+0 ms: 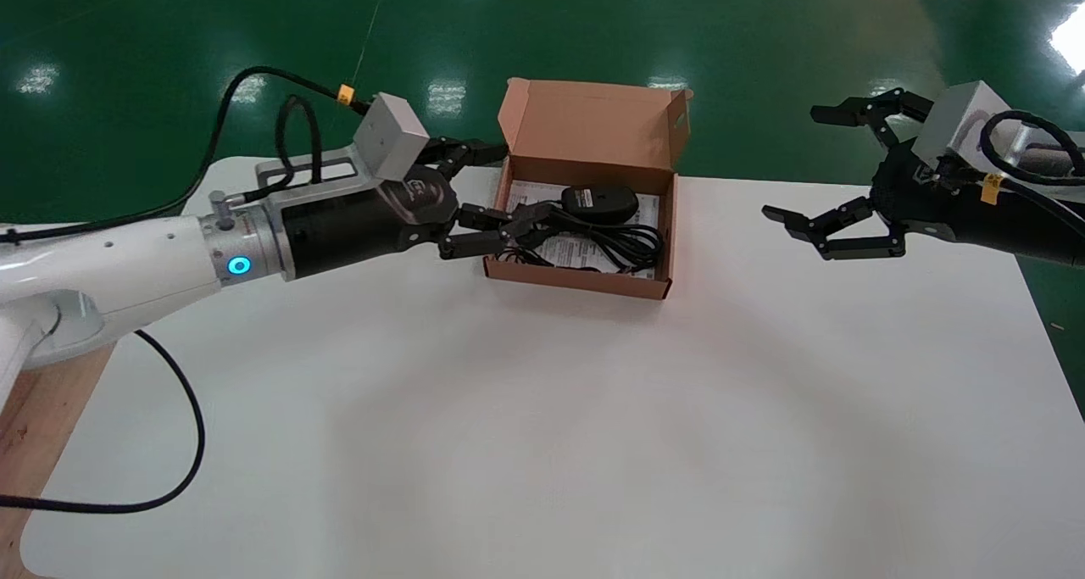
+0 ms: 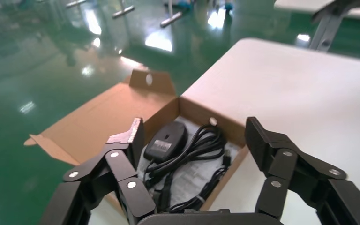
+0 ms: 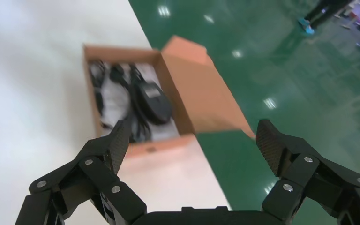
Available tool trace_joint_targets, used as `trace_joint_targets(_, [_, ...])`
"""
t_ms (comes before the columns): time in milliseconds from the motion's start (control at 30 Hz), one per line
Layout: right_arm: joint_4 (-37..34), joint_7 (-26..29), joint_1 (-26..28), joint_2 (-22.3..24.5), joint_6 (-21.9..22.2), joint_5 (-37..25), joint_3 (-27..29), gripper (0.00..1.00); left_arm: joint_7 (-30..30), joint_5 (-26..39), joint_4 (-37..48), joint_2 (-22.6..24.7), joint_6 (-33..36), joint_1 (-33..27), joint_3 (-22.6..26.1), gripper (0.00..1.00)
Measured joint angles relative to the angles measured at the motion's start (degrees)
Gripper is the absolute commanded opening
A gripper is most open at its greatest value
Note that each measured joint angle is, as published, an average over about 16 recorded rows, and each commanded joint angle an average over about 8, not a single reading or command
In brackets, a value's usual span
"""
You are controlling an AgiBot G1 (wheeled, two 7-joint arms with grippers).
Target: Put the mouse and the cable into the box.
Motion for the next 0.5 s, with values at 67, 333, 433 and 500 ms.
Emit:
trace_joint_targets(67, [2.2, 1.9, -1.4, 0.5, -0.7, 1.4, 0.6, 1.0, -1.1, -1.0, -2.2, -1.5, 1.2, 1.1, -0.7, 1.0])
trace_joint_targets(333, [11.0, 9.5, -7.2, 2.4, -3.3, 6.9, 2.9, 1.0, -5.6, -4.8, -10.7, -7.3, 5.8, 5.4, -3.6, 1.0])
trace_joint_targets(433, [14.4, 12.4, -9.4, 3.1, -4.3, 9.0, 3.8, 1.0, -7.3, -6.3, -13.9, -9.4, 7.6, 7.0, -4.7, 1.0])
trace_joint_targets(500, [16.5, 14.3, -10.8, 3.6, -5.0, 10.3, 4.4, 1.0, -8.4, -7.3, -16.1, -10.9, 8.7, 8.0, -5.4, 1.0])
